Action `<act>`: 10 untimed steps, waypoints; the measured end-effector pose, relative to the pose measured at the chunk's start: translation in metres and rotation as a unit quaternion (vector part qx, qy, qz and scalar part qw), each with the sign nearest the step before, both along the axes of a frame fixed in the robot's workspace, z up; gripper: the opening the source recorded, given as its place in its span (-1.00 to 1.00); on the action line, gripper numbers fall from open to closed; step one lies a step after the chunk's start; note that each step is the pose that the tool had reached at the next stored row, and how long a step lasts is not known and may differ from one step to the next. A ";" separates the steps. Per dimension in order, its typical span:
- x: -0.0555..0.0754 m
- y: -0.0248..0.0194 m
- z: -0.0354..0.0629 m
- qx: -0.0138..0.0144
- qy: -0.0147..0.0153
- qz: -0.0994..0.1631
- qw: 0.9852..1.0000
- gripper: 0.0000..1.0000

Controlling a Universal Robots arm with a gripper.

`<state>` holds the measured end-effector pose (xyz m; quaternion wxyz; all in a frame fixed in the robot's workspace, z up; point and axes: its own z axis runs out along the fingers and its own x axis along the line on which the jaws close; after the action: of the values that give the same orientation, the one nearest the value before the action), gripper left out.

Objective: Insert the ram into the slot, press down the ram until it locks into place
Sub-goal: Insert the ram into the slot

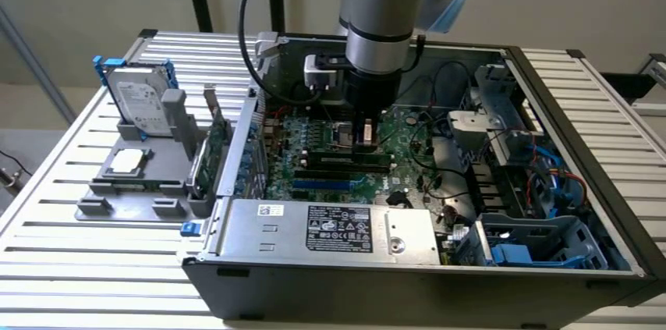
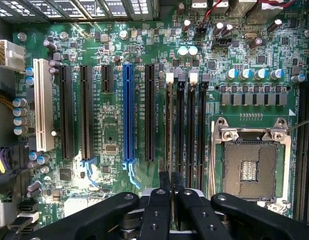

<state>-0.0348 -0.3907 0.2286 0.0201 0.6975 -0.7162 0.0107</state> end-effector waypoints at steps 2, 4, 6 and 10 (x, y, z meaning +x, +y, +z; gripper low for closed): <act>0.000 0.0000 -0.0002 0.000 0.000 0.000 1.000 -0.72; 0.000 0.0000 0.0002 0.001 0.000 0.000 1.000 -0.72; 0.000 0.0000 0.0048 0.002 0.000 0.000 1.000 -0.58; -0.001 0.0000 0.0184 0.003 0.000 0.000 1.000 -0.58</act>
<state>-0.0357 -0.3907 0.2470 0.0181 0.6975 -0.7163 0.0087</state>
